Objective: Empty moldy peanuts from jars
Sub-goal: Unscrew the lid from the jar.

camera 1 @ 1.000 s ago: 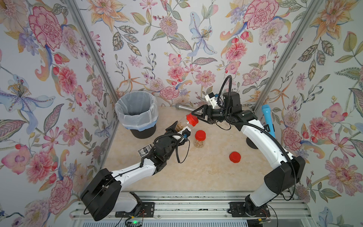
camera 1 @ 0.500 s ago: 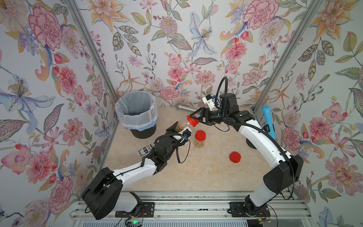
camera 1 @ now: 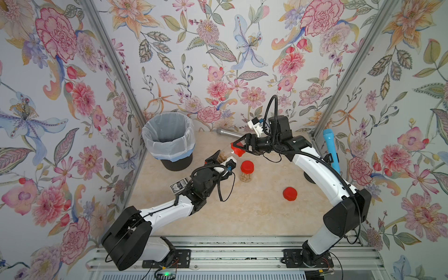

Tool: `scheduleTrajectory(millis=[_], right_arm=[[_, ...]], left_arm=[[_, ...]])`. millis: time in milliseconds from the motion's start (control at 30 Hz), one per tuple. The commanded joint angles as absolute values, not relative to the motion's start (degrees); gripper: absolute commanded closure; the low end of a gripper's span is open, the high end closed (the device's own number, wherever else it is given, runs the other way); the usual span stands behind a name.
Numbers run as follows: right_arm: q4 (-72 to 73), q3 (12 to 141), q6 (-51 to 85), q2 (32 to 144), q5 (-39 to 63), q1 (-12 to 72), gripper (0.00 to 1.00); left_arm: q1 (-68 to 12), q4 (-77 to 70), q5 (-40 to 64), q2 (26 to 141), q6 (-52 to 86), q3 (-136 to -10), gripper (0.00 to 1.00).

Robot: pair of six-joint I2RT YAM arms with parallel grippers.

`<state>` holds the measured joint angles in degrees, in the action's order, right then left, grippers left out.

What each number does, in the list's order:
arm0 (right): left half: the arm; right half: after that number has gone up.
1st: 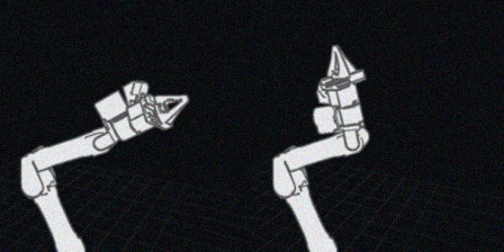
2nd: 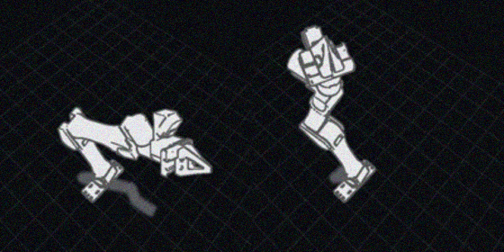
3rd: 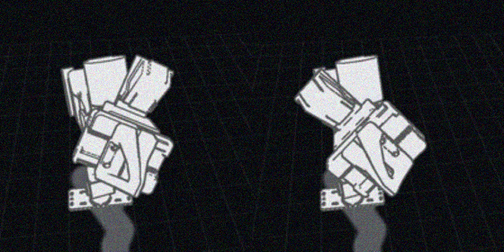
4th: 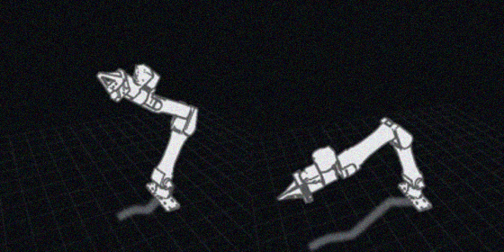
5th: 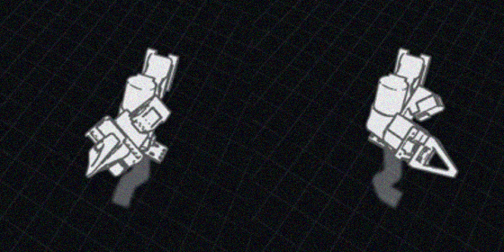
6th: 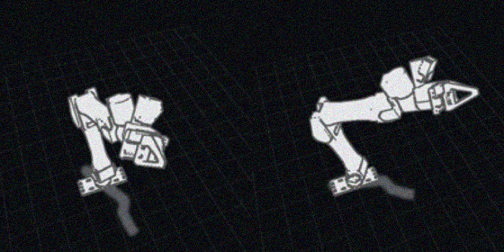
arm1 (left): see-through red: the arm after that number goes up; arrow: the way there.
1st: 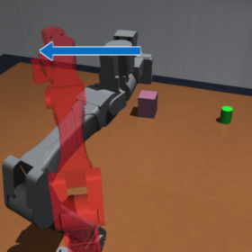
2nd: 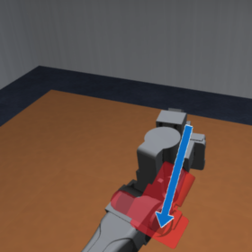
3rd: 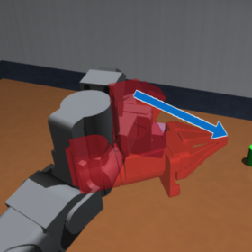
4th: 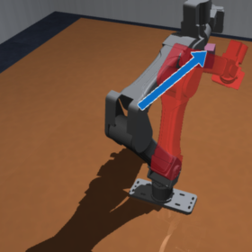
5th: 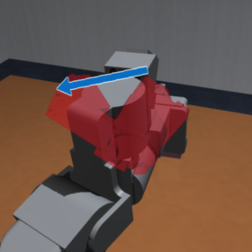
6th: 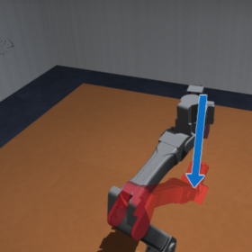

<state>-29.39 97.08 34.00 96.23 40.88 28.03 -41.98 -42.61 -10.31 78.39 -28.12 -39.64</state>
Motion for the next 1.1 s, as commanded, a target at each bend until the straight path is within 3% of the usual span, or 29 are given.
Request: scheduleTrajectory(millis=[0,433,567,833,1067], right_arm=[[-29.8,99.2,32.6,97.1,40.4,28.6,0.2],[-29.8,98.8,26.5,95.6,38.8,29.4,0.38],[-29.8,98.6,19.5,94.6,43.0,28.6,0.4],[-32.8,95.1,-1.4,94.3,61.1,26.2,0.38],[-51.0,98.6,-23.2,95.9,59.6,26.4,0.38]], left_arm=[[-42.5,-44.2,-10.0,78.6,-28.7,-41.1,0.55],[-42.4,-43.4,-7.4,78.9,-27.0,-41.1,0.56],[-41.0,-41.1,3.3,78.0,-21.3,-41.8,0.54],[-39.0,-35.2,24.9,78.9,-13.7,-46.1,0.54],[-36.0,-32.4,36.6,80.4,-9.8,-47.4,0.57]])
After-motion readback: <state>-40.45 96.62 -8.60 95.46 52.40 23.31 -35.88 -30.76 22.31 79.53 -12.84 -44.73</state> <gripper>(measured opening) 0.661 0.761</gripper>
